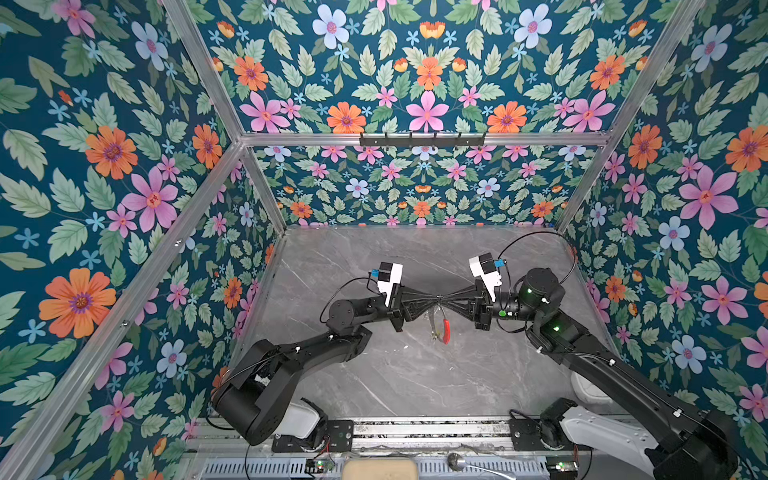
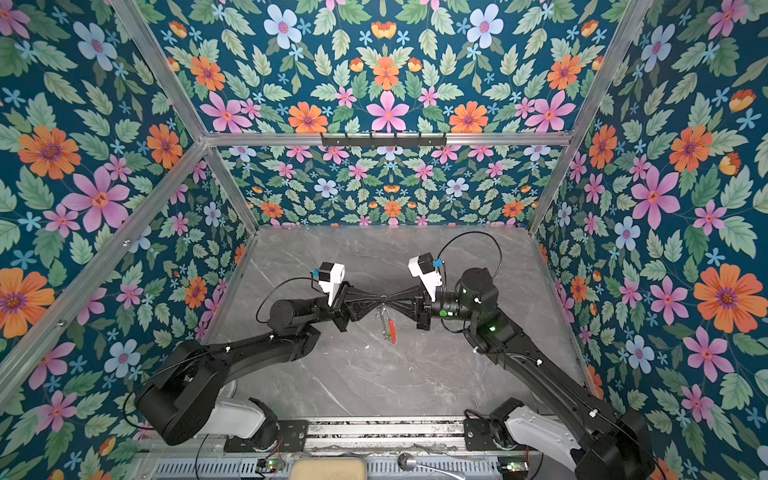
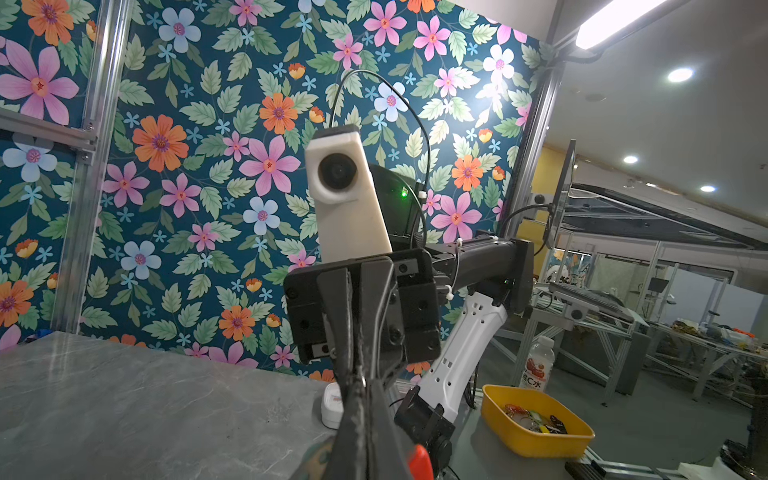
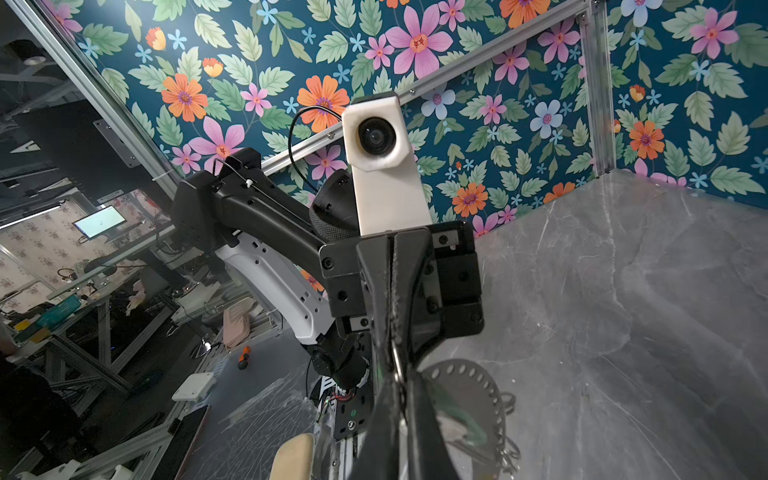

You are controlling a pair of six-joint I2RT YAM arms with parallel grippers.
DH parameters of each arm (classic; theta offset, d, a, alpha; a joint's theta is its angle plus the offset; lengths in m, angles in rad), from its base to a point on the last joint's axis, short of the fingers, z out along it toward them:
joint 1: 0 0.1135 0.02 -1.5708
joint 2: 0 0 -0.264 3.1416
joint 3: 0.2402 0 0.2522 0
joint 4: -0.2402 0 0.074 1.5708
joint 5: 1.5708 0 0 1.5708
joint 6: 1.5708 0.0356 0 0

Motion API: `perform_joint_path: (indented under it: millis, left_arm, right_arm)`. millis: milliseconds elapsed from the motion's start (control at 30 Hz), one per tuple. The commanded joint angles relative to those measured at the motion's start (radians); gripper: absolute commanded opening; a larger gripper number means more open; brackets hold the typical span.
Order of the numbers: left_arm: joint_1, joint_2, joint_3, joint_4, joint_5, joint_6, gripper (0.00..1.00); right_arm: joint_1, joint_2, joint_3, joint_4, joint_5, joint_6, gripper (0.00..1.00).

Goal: Remove the keys from the keyring

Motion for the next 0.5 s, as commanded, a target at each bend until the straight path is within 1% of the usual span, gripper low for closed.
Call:
perform_joint_path:
  millis: [0, 67, 167, 333, 400, 467]
  left_arm:
    - [-0.001, -0.021, 0.002, 0.041, -0.012, -0.014, 0.17]
    - [-0.002, -0.045, -0.002, 0.003, -0.015, -0.006, 0.28]
    - [-0.002, -0.087, 0.004, -0.098, -0.007, 0.005, 0.35]
    - [-0.002, -0.137, 0.039, -0.332, 0.011, 0.044, 0.36]
    - [-0.002, -0.143, 0.046, -0.379, 0.014, 0.042, 0.36]
    - [-0.001, -0.144, 0.063, -0.429, 0.03, 0.039, 0.33]
  right_arm:
    - [0.0, -0.018, 0.004, -0.064, 0.029, -0.016, 0.0]
    - [0.0, -0.031, 0.017, -0.137, 0.051, -0.031, 0.0]
    - [0.002, -0.051, 0.045, -0.272, 0.081, -0.08, 0.0]
    - [0.008, -0.09, 0.079, -0.414, 0.114, -0.143, 0.0]
    - [0.012, -0.095, 0.103, -0.467, 0.107, -0.172, 0.0]
    - [0.018, -0.094, 0.129, -0.514, 0.108, -0.201, 0.0]
